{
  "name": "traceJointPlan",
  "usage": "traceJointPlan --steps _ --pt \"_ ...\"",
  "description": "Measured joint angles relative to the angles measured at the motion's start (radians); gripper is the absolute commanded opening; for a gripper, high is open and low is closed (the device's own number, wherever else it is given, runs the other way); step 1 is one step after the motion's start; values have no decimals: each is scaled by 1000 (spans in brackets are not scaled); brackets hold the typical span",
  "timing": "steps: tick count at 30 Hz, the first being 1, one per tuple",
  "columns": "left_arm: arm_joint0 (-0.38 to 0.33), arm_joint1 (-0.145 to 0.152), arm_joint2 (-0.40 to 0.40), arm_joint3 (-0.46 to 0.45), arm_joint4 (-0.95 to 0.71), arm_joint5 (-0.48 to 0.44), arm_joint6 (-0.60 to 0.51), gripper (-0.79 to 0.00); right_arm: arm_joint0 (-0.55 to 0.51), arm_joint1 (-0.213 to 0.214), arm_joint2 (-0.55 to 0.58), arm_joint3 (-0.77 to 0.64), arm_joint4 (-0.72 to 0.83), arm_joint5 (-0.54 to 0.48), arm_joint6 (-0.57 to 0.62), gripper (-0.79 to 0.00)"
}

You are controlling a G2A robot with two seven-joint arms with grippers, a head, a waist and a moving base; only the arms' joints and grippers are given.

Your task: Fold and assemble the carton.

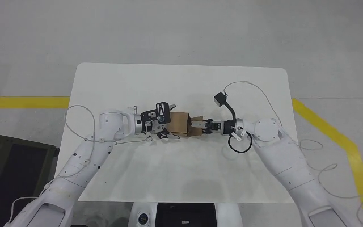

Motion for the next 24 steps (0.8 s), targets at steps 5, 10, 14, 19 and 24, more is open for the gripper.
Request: traceJointPlan --steps 5,10,14,19,24 --pt "3 1 -2 -4 3 2 -2 0 3 -5 -8 -28 17 -5 -1 0" --pt "6 3 -4 -8 6 4 -4 0 7 -11 -17 -39 40 -9 1 0" --pt "8 4 -9 -7 5 7 -6 0 9 -16 -28 -32 51 -11 0 -212" --pt "13 7 -16 -7 5 7 -10 0 3 -22 -35 -9 68 -13 -12 -416" --pt "19 10 -21 -9 8 6 -12 0 0 -27 -40 10 86 -20 -19 -443"
